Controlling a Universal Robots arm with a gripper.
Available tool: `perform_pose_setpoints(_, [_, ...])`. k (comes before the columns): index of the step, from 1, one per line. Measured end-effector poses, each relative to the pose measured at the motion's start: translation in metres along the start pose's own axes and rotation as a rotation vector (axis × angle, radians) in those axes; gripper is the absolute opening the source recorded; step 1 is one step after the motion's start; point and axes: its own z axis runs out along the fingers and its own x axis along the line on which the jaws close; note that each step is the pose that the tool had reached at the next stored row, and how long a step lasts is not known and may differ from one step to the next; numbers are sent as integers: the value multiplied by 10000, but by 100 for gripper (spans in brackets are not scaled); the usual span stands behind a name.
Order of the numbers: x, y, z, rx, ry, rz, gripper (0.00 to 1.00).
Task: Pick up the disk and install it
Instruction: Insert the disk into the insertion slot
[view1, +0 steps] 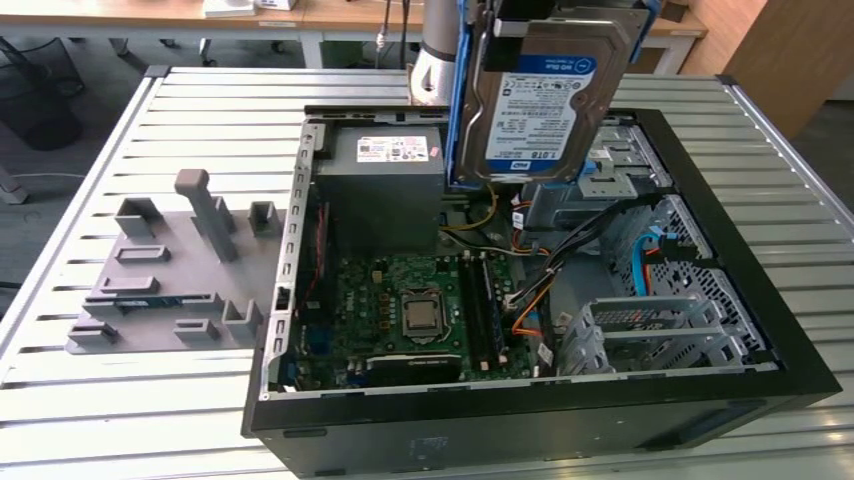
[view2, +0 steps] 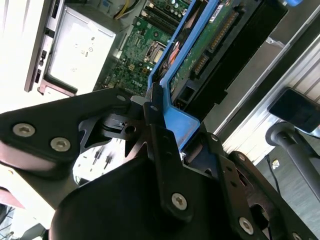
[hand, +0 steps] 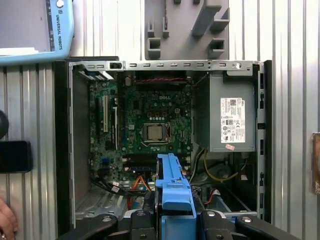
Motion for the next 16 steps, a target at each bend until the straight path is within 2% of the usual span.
perform_pose_setpoints(12, [237,-21,105,1,-2,0,37])
perform_pose_setpoints(13, [246,-28,111,2,-3,0,37])
perform_pose_setpoints(16, [252,-108,130,1,-2,0,37])
